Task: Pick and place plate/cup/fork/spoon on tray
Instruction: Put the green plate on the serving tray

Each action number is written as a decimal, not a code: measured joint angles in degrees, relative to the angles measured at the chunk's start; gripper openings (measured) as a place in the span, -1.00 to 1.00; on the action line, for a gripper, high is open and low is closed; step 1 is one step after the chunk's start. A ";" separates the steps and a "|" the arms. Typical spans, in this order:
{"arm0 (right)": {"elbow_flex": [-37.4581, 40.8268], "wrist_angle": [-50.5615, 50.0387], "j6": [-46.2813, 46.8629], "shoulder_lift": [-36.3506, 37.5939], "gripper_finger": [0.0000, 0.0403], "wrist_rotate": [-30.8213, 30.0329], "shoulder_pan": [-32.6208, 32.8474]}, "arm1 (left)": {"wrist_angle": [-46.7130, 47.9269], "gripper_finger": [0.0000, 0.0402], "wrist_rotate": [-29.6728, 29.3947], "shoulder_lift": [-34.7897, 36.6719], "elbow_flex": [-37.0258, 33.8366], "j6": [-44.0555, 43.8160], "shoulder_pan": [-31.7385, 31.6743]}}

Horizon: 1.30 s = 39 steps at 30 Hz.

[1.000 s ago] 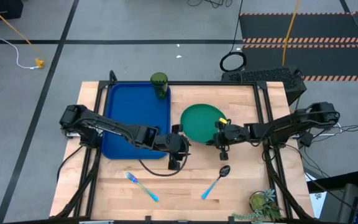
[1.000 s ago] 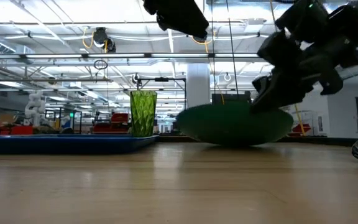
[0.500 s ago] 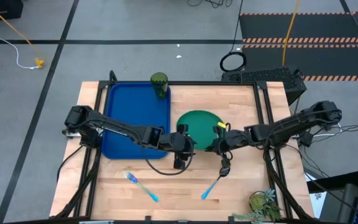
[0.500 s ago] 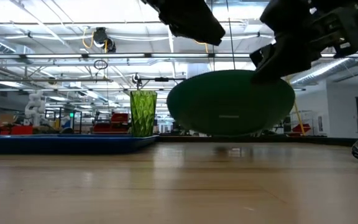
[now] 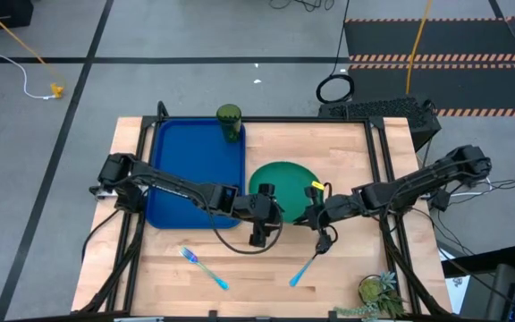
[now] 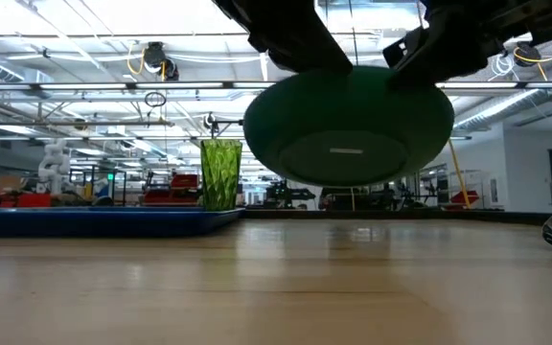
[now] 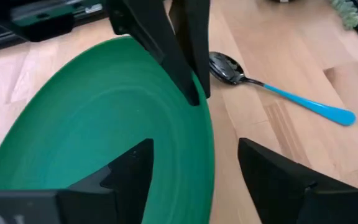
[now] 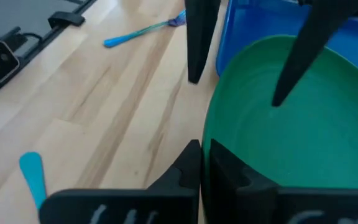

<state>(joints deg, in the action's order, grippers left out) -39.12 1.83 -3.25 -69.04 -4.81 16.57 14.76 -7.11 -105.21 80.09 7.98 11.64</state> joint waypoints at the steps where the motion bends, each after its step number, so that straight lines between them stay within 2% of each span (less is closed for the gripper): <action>1: -0.22 -0.07 -0.02 0.00 -1.00 -0.05 0.15 | 0.00 0.11 0.00 0.00 0.00 0.35 0.00; 5: -1.01 -0.02 -0.11 0.00 -1.00 -0.25 0.61 | 0.14 -0.11 1.75 0.00 0.00 0.80 0.00; 9: -1.54 -0.16 -0.63 0.00 -1.00 -2.99 1.30 | 0.22 -0.36 2.16 0.00 0.00 1.48 -0.02; 18: -1.55 -0.73 -1.25 0.02 -0.99 -2.84 1.45 | 0.13 -0.92 2.60 0.02 0.00 3.50 -0.09; 33: -1.61 1.30 0.79 1.63 -0.97 -2.61 1.58 | 1.74 -0.92 2.08 2.06 0.04 2.02 1.00; 36: -1.54 2.92 0.75 2.41 -0.88 -2.61 1.64 | 1.74 -0.93 1.28 2.12 0.07 1.67 1.93; 39: -1.58 5.64 0.84 3.62 -0.68 -2.77 1.68 | 3.24 -0.96 1.38 2.22 0.03 1.09 2.52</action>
<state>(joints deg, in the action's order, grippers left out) -40.70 7.46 -2.40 -65.42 -7.58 18.25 18.00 -5.74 -102.99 80.12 9.07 14.16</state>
